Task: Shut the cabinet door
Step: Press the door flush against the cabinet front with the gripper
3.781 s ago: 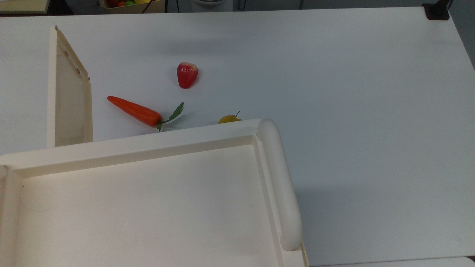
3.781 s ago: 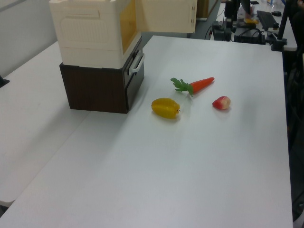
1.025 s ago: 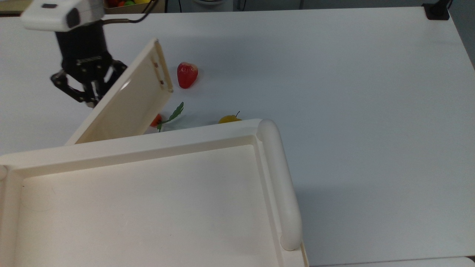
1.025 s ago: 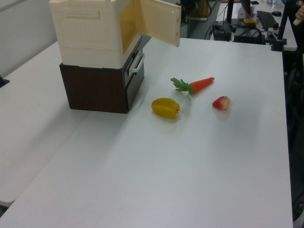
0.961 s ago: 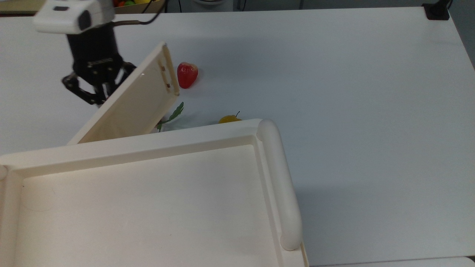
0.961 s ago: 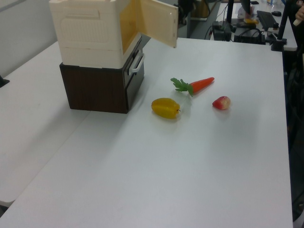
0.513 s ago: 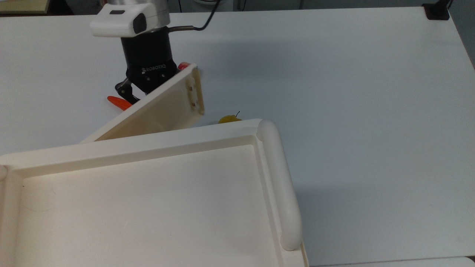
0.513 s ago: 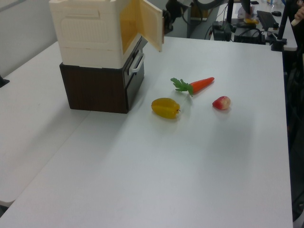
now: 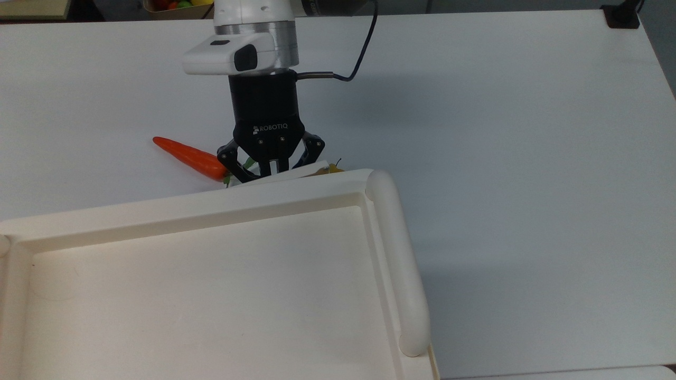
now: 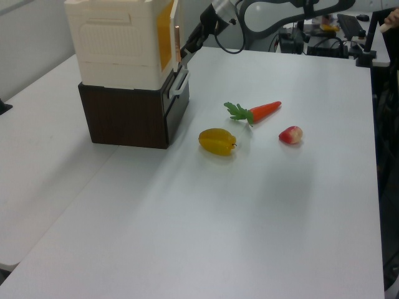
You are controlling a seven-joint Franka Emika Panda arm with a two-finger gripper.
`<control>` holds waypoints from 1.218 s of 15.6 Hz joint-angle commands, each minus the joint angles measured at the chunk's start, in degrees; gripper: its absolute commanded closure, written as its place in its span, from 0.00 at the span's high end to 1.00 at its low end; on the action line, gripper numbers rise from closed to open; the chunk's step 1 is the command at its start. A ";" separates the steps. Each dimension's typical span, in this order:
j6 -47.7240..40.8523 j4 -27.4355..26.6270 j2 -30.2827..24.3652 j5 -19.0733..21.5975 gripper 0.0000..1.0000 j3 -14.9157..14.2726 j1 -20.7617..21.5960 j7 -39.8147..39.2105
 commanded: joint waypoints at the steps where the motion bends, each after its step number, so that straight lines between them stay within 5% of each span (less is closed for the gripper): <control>1: 4.76 2.61 1.70 0.58 0.10 -0.71 1.14 5.69; 9: 12.95 3.32 5.04 0.14 0.10 -0.71 1.93 10.88; 19: 13.13 3.95 5.05 -0.13 0.12 -1.06 1.84 10.53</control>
